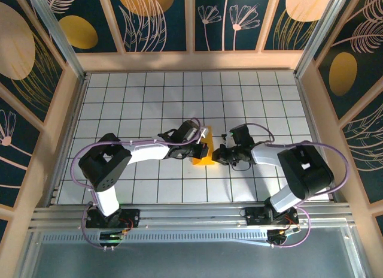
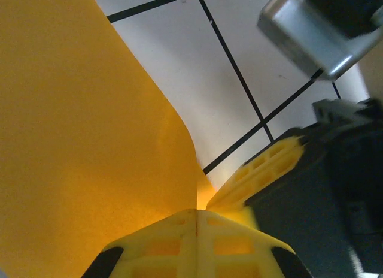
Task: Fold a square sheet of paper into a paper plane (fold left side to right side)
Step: Fold the triangle a second time at the center of the table.
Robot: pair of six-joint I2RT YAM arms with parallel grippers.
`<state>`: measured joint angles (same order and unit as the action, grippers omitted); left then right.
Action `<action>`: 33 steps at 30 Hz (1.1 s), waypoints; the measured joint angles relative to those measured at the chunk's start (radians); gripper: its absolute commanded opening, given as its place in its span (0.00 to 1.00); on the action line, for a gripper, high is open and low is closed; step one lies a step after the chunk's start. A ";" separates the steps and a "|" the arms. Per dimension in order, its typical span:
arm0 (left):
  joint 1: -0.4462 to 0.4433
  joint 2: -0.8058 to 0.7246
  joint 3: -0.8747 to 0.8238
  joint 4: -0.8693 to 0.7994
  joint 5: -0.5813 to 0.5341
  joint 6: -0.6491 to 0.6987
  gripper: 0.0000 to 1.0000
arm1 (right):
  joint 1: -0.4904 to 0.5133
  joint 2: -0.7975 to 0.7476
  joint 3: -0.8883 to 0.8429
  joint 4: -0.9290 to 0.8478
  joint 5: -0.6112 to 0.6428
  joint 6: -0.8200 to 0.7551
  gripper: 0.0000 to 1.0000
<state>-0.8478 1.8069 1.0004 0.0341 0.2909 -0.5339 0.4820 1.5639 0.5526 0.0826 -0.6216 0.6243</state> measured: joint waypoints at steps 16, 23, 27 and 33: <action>0.039 0.000 -0.012 -0.018 -0.023 0.000 0.00 | 0.023 0.043 0.055 -0.064 0.034 -0.043 0.00; 0.051 0.000 -0.012 -0.050 -0.057 0.048 0.00 | 0.023 0.043 0.060 -0.075 0.039 -0.050 0.00; 0.055 0.008 -0.010 -0.067 -0.081 0.076 0.00 | 0.023 0.043 0.061 -0.076 0.039 -0.050 0.00; 0.062 0.033 -0.002 -0.091 -0.117 0.104 0.00 | 0.023 0.043 0.061 -0.076 0.039 -0.051 0.00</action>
<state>-0.7860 1.8400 0.9989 -0.0570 0.1734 -0.4297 0.5053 1.6066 0.6132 0.0071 -0.5831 0.5735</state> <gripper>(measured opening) 0.044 0.047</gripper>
